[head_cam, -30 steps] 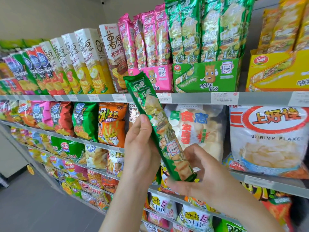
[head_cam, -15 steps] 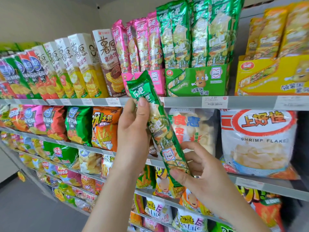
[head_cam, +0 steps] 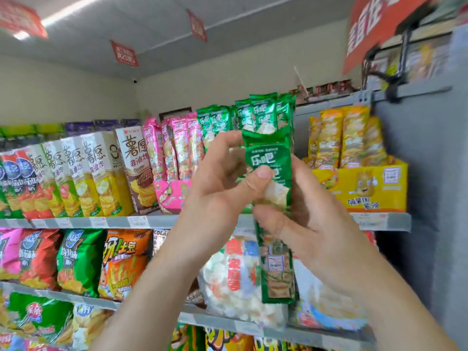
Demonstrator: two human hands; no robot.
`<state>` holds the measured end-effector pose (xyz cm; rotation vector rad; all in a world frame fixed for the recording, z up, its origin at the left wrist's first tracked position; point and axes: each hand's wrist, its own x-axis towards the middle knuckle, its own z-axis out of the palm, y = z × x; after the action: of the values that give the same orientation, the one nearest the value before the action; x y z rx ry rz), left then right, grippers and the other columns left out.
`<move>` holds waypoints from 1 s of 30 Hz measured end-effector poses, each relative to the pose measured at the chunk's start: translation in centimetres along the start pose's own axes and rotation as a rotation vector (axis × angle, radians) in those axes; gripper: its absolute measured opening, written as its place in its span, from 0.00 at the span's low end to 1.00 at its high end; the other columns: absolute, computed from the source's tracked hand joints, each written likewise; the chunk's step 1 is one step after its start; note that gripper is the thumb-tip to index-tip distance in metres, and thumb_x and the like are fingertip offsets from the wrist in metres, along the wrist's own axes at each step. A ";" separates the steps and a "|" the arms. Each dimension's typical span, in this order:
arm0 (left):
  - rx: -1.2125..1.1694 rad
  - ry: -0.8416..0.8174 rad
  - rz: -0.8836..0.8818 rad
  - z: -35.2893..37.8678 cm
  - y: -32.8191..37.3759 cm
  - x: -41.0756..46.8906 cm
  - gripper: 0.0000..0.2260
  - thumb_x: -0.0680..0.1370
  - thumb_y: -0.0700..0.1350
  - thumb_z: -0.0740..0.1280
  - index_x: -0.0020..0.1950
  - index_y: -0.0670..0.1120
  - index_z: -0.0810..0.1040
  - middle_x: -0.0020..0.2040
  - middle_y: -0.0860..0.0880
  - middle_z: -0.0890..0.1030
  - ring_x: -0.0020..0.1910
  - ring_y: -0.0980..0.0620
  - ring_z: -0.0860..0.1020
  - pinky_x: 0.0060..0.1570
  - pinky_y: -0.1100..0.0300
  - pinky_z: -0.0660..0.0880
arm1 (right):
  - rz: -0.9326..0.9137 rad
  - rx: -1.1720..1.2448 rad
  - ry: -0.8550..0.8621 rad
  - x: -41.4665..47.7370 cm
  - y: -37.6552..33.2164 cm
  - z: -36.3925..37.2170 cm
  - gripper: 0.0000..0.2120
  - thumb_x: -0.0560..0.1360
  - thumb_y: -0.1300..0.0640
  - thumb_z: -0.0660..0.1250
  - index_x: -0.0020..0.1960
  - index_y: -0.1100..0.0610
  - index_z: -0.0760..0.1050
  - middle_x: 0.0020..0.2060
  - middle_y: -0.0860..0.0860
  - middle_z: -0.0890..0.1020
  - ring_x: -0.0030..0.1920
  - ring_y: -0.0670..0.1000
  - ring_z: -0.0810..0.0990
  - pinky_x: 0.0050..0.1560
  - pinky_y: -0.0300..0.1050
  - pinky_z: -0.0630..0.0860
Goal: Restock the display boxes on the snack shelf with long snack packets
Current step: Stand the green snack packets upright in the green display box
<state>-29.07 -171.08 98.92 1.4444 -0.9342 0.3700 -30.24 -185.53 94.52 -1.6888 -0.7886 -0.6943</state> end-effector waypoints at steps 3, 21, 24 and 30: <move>0.192 0.018 0.054 1.3 1.3 3.0 0.11 0.74 0.45 0.66 0.55 0.46 0.78 0.53 0.43 0.82 0.53 0.53 0.79 0.55 0.58 0.77 | -0.044 -0.011 0.090 2.1 -0.7 -2.9 0.24 0.74 0.45 0.68 0.68 0.46 0.69 0.60 0.44 0.81 0.61 0.47 0.79 0.62 0.59 0.74; 1.424 -0.385 0.005 -1.5 0.5 15.7 0.24 0.78 0.57 0.66 0.71 0.48 0.70 0.67 0.49 0.76 0.64 0.48 0.74 0.61 0.55 0.70 | -0.365 -0.320 0.695 15.5 -1.5 -11.0 0.24 0.71 0.55 0.72 0.61 0.46 0.63 0.42 0.35 0.76 0.40 0.40 0.77 0.39 0.33 0.70; 1.382 -0.391 0.021 -1.7 0.8 15.5 0.22 0.78 0.56 0.67 0.69 0.49 0.72 0.66 0.51 0.77 0.63 0.51 0.74 0.57 0.63 0.68 | -0.329 -0.376 0.668 16.7 -0.4 -10.2 0.24 0.72 0.55 0.72 0.60 0.46 0.63 0.38 0.39 0.75 0.35 0.42 0.75 0.33 0.33 0.66; 1.393 -0.382 -0.005 -2.0 0.6 15.4 0.28 0.78 0.58 0.66 0.74 0.48 0.67 0.70 0.50 0.74 0.67 0.51 0.72 0.65 0.57 0.68 | -0.203 -0.449 0.417 17.2 2.7 -8.1 0.23 0.72 0.52 0.73 0.59 0.44 0.63 0.47 0.49 0.76 0.44 0.49 0.74 0.37 0.34 0.65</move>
<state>-19.42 -173.89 110.80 2.8527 -0.9834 0.8478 -18.13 -191.23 108.23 -1.7777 -0.5318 -1.3950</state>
